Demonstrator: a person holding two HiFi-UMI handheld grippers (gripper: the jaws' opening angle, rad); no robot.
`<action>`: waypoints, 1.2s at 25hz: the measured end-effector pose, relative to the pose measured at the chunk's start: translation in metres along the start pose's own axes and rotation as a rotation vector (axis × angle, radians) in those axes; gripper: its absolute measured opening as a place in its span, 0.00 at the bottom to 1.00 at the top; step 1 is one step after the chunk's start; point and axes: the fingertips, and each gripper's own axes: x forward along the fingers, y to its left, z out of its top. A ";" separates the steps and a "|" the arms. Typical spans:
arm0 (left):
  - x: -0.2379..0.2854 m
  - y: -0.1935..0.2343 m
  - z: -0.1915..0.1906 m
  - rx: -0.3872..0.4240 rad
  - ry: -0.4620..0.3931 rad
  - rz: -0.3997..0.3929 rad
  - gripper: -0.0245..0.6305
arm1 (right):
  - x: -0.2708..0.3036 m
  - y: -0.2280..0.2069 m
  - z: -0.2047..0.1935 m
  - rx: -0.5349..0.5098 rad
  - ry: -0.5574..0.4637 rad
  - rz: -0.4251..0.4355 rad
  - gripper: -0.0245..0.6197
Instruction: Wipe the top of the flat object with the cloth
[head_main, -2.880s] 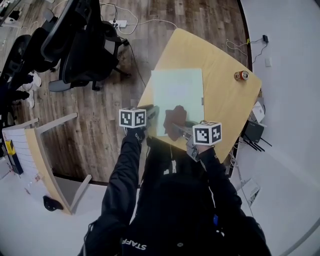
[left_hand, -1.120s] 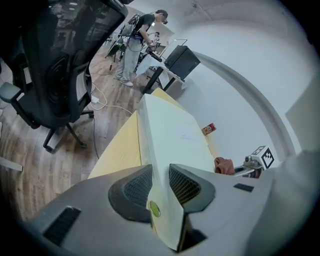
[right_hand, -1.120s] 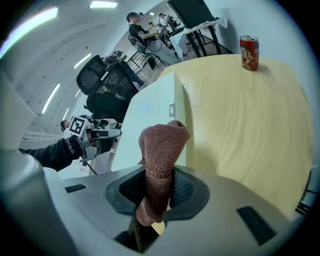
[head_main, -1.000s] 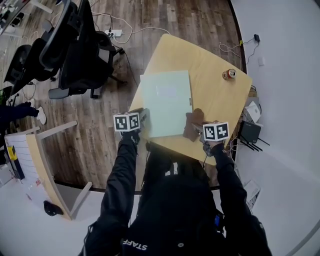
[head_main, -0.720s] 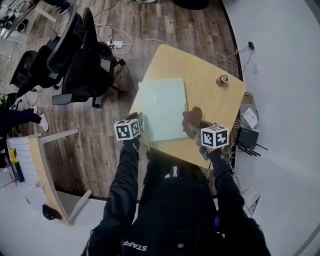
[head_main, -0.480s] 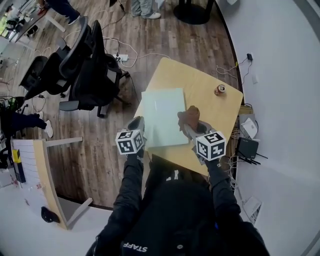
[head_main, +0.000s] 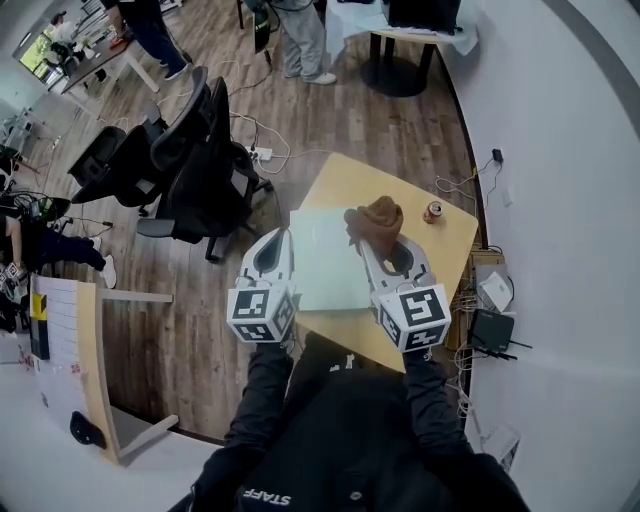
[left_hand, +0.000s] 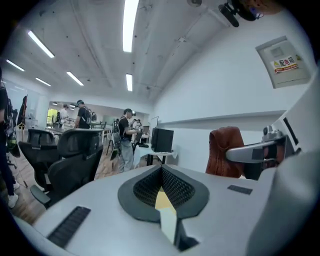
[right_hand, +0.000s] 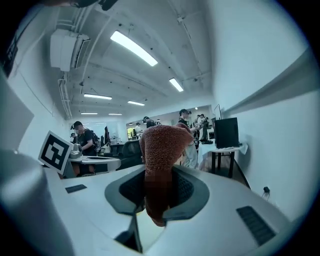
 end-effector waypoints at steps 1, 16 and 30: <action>-0.003 -0.005 0.011 0.005 -0.024 -0.002 0.09 | -0.004 0.001 0.009 -0.007 -0.022 -0.003 0.20; -0.030 -0.061 0.077 0.088 -0.164 -0.034 0.09 | -0.044 0.017 0.047 -0.037 -0.119 -0.002 0.20; -0.038 -0.071 0.084 0.127 -0.190 -0.046 0.09 | -0.048 0.024 0.051 -0.059 -0.137 0.012 0.20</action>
